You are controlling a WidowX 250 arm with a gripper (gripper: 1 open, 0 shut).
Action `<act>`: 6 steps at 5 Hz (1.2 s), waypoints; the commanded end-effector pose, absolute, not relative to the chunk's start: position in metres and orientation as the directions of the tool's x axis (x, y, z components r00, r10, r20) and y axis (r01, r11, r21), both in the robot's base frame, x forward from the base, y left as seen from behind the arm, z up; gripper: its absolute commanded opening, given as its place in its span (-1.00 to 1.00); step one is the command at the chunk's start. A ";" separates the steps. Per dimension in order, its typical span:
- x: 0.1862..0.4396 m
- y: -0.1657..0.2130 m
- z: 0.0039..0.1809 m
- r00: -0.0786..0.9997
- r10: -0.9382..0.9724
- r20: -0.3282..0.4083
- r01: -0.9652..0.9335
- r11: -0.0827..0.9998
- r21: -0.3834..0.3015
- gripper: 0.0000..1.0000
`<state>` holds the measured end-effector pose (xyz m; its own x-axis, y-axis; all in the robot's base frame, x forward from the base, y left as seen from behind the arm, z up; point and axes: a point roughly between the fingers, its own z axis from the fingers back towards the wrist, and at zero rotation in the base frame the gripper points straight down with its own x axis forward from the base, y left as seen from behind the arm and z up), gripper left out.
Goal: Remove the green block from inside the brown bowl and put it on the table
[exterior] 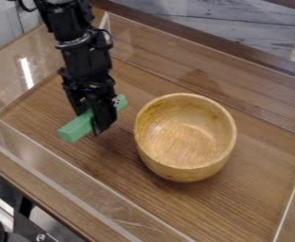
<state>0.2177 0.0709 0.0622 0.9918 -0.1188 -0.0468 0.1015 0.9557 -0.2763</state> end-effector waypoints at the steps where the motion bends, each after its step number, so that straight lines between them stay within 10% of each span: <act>1: 0.227 0.079 0.072 0.994 -0.110 -0.001 0.106 0.961 -0.255 -1.00; 6: 0.231 0.087 0.068 0.995 -0.103 0.003 0.100 0.958 -0.267 -1.00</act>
<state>0.2229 0.0797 0.0575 0.9925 -0.1146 -0.0415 0.0975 0.9508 -0.2941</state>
